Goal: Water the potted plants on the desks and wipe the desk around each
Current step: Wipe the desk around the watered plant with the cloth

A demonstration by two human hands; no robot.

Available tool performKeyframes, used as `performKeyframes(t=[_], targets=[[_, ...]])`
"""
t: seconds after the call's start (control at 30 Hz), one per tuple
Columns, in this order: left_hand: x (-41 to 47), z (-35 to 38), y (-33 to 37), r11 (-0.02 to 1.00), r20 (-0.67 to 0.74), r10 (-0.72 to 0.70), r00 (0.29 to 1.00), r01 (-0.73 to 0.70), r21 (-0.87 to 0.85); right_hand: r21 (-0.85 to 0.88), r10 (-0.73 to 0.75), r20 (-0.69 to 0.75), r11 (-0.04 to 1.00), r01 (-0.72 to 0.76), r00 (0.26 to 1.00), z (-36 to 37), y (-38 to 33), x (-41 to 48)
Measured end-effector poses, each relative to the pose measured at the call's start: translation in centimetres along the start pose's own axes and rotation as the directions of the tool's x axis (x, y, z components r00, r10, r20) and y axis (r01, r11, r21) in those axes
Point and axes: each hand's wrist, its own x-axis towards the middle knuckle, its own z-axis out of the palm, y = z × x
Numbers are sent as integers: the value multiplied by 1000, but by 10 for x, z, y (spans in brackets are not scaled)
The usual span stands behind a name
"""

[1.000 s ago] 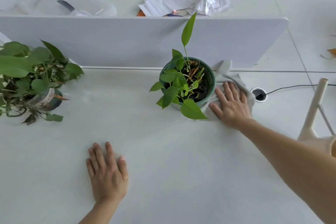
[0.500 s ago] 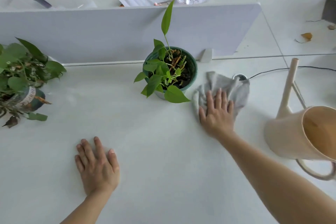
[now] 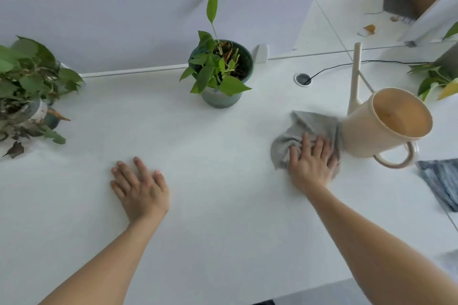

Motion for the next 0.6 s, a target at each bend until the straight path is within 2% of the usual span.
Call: performKeyframes(t=[0.03, 0.07, 0.1, 0.17, 0.2, 0.27, 0.37, 0.4, 0.43, 0.53, 0.6], targets=[[0, -2, -9, 998, 14, 60, 998, -60, -5, 44, 42, 7, 998, -42, 999, 12, -24, -26], [0, -5, -21, 988, 28, 152, 988, -152, -2, 55, -8, -17, 998, 9, 1000, 27, -44, -55], [-1, -8, -38, 967, 40, 254, 967, -254, 6, 46, -133, -34, 990, 134, 991, 42, -62, -89], [0, -16, -77, 926, 37, 377, 925, -378, 13, -34, -446, -12, 894, 446, 895, 68, -90, -162], [4, -23, -97, 933, 17, 360, 933, -360, 6, -53, -567, 20, 822, 567, 824, 77, -103, -193], [16, -33, -126, 969, -26, 246, 969, -246, -3, -81, -718, 114, 682, 727, 686, 82, -117, -225], [44, -41, -152, 994, -30, 108, 994, -107, 20, -149, -870, 144, 452, 879, 472, 78, -128, -190], [51, -42, -155, 995, -35, 100, 994, -99, 21, -145, -884, 155, 421, 895, 441, 75, -134, -167], [55, -41, -152, 996, -44, 88, 995, -88, 15, -130, -869, 155, 454, 882, 470, 68, -140, -142], [54, -29, -138, 1000, -53, -10, 999, 8, -23, -118, -718, 146, 671, 732, 681, 52, -176, -79], [48, -26, -131, 999, -71, -25, 997, 24, -21, -157, -627, 122, 753, 639, 770, 46, -204, -55]])
